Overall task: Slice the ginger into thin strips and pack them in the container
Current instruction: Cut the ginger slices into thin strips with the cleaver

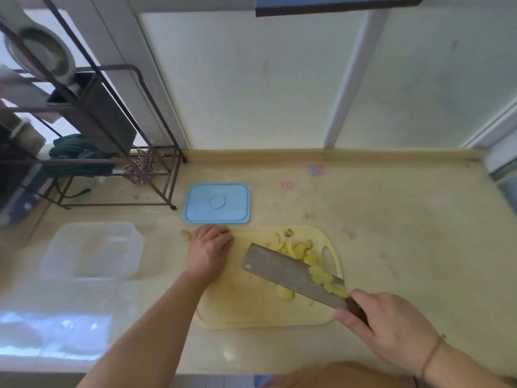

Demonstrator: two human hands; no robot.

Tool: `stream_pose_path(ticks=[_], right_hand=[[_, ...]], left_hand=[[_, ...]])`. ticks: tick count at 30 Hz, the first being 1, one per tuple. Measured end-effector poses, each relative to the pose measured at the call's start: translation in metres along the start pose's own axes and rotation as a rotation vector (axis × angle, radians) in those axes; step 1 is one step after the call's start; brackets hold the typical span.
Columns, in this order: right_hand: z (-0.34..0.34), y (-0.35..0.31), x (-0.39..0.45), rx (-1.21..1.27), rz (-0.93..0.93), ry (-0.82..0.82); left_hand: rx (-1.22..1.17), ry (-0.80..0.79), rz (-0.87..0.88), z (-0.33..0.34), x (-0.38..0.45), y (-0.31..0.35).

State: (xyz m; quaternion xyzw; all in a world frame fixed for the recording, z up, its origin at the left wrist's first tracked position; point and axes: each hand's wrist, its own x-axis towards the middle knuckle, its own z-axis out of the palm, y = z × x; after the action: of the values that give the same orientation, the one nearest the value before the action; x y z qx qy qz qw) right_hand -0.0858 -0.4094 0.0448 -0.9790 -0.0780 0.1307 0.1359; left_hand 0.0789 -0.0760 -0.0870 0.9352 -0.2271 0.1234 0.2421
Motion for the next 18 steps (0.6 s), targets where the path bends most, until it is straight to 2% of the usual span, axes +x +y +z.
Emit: stream_pose_path(ticks=[4,7,9,11,13,15,18], right_hand=[[0.003,-0.002,0.011,-0.102,-0.064,-0.019],[0.007,-0.001,0.016,-0.194,-0.126,-0.024],[0.010,-0.005,0.018,-0.230,-0.168,-0.041],[0.014,-0.012,0.023,-0.266,-0.209,-0.044],[0.015,-0.021,0.027,-0.292,-0.221,-0.066],[0.014,-0.030,0.031,-0.280,-0.201,-0.084],[0.014,-0.034,0.032,-0.264,-0.188,-0.053]], left_hand=[[-0.137,-0.006,-0.059,-0.015,-0.005,0.006],[-0.275,0.122,-0.297,-0.048,0.003,0.027],[-0.326,0.064,-0.368,-0.065,0.011,0.057],[-0.293,-0.127,-0.282,-0.069,0.014,0.102],[-0.210,-0.233,-0.165,-0.060,0.008,0.145],[-0.205,-0.286,-0.180,-0.050,-0.004,0.170],[-0.189,-0.270,-0.195,-0.036,-0.019,0.178]])
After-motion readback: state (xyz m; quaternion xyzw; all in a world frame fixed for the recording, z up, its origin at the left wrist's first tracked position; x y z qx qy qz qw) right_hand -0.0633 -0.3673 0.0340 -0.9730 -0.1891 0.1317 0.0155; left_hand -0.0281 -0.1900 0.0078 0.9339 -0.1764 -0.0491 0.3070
